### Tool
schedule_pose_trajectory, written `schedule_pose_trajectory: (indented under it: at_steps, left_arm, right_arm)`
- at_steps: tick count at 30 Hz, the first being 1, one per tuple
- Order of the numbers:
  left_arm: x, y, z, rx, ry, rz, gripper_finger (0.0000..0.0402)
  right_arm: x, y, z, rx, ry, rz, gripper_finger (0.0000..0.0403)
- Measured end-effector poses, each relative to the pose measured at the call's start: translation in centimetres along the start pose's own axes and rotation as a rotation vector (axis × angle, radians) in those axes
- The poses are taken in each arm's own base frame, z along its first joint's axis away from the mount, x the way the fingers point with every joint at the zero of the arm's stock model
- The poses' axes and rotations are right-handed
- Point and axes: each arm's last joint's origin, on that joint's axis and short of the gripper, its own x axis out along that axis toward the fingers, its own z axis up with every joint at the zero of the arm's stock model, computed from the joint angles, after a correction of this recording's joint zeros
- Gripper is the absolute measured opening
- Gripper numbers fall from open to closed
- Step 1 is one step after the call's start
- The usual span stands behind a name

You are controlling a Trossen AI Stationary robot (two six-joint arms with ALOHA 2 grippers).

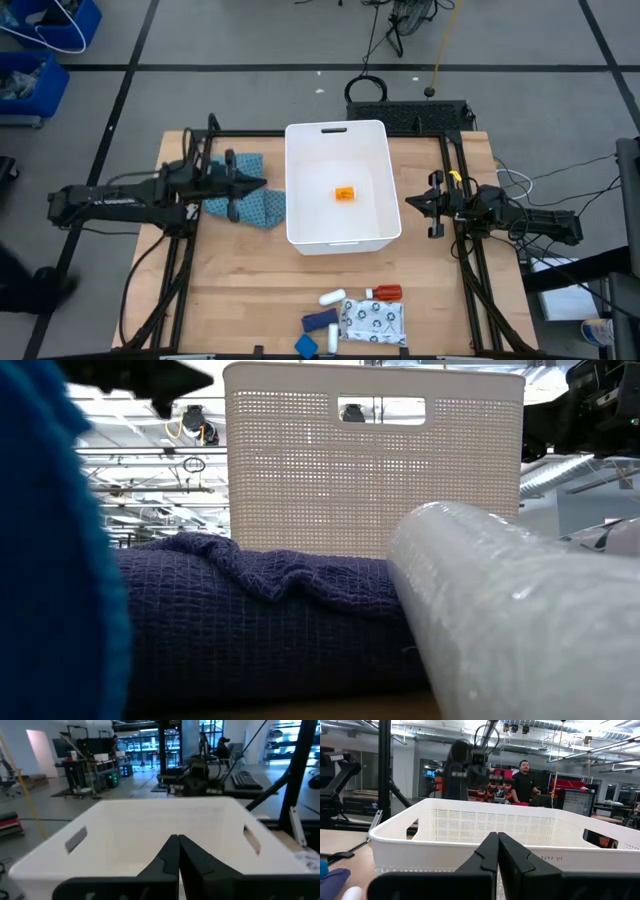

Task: Pick & place medical supplies in basket/bin
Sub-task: Put the medicine bottle into the white bin

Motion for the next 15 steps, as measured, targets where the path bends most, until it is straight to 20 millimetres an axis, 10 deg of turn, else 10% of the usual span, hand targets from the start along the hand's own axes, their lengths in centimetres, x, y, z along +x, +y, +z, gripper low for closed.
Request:
schedule_pose_trajectory:
  at_steps: [15]
  left_arm:
    - [-1.9, -0.7, -8.5, -0.082, -0.067, 0.055, 0.0000]
  right_arm:
    - [0.0, 0.0, 0.0, -0.001, 0.001, -0.002, 0.0000]
